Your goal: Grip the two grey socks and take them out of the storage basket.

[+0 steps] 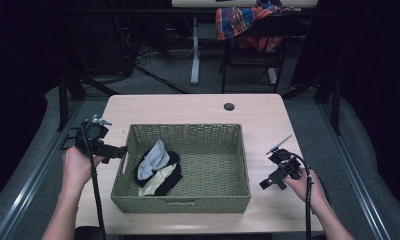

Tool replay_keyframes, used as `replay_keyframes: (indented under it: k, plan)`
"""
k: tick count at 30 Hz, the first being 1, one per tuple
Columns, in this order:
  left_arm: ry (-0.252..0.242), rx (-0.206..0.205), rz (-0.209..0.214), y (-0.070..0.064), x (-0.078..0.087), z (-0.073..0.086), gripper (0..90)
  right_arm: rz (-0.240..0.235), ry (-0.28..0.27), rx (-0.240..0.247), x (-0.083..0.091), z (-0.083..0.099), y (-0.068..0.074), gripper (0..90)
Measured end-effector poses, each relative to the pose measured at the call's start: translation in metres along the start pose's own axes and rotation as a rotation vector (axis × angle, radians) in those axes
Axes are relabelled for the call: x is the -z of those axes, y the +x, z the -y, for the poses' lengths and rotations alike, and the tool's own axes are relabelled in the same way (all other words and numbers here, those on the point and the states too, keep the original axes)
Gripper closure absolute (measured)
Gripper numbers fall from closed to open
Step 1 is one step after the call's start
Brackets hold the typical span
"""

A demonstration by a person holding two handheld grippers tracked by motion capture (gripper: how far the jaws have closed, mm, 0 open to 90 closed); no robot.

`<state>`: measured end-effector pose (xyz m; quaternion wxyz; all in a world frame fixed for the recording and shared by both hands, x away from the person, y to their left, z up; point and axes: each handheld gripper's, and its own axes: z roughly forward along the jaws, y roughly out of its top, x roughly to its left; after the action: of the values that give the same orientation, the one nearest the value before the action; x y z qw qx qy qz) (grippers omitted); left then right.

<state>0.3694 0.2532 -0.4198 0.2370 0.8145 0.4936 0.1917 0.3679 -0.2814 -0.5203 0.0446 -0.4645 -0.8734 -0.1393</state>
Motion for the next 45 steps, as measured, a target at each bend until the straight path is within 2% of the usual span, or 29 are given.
replay_keyframes:
  k: [1,7,9,12,13,14,16,17,18,21,24,26,27,30,33,35,37,40,45]
  plan:
    - [0.007,-0.018,0.006,-0.007,0.000,-0.004,0.0,0.000,-0.014,-0.012,-0.001,0.000,0.001,6.6]
    - [0.037,-0.063,0.024,-0.025,-0.007,-0.015,0.0,-0.014,-0.010,-0.010,-0.001,0.001,0.001,6.6]
    - [0.055,-0.064,0.017,-0.030,-0.011,-0.019,0.0,0.001,-0.009,-0.005,-0.001,0.001,0.001,6.6]
    - [0.073,-0.068,0.031,-0.033,-0.016,-0.024,0.0,-0.002,-0.003,-0.001,0.000,0.001,0.000,6.6]
    - [0.081,-0.074,0.033,-0.035,-0.018,-0.026,0.0,-0.008,-0.040,-0.032,-0.002,0.002,0.002,6.6]
    - [0.083,-0.077,0.037,-0.037,-0.020,-0.028,0.0,-0.006,-0.036,-0.029,-0.002,0.002,0.002,6.6]
    - [0.095,-0.088,0.043,-0.042,-0.024,-0.032,0.0,0.003,0.015,0.013,0.002,0.000,-0.001,6.6]
    - [0.102,-0.091,0.047,-0.044,-0.027,-0.034,0.0,0.002,0.008,0.007,0.002,0.001,-0.001,6.7]
    - [0.106,-0.097,0.048,-0.047,-0.029,-0.036,0.0,0.001,-0.023,-0.018,0.000,0.002,0.001,6.6]
    - [0.120,-0.118,0.059,-0.053,-0.036,-0.040,0.3,0.001,-0.024,-0.019,0.000,0.002,0.002,6.6]
    - [0.139,-0.129,0.068,-0.056,-0.043,-0.042,6.4,0.002,-0.028,-0.021,-0.001,0.002,0.002,6.7]
    - [0.155,-0.133,0.076,-0.058,-0.050,-0.042,16.2,0.001,-0.027,-0.020,-0.001,0.002,0.002,6.7]
    - [0.169,-0.136,0.085,-0.059,-0.054,-0.043,16.6,0.001,-0.027,-0.020,-0.001,0.002,0.002,6.7]
    - [0.196,-0.151,0.103,-0.061,-0.062,-0.042,26.3,-0.001,-0.023,-0.017,0.000,0.002,0.002,6.7]
    - [0.221,-0.167,0.104,-0.065,-0.067,-0.040,31.1,0.000,-0.025,-0.018,-0.001,0.002,0.001,6.7]
    - [0.240,-0.179,0.106,-0.066,-0.071,-0.039,35.9,-0.002,0.001,0.004,0.001,0.001,0.000,6.7]
    - [0.264,-0.178,0.105,-0.068,-0.077,-0.038,39.9,-0.017,-0.032,-0.024,-0.002,0.002,0.002,6.7]
    - [0.296,-0.178,0.115,-0.068,-0.084,-0.038,45.4,-0.009,0.002,0.007,0.000,0.001,0.000,6.7]
    - [0.327,-0.181,0.109,-0.067,-0.091,-0.037,51.6,-0.014,-0.011,-0.008,-0.001,0.001,0.001,6.8]
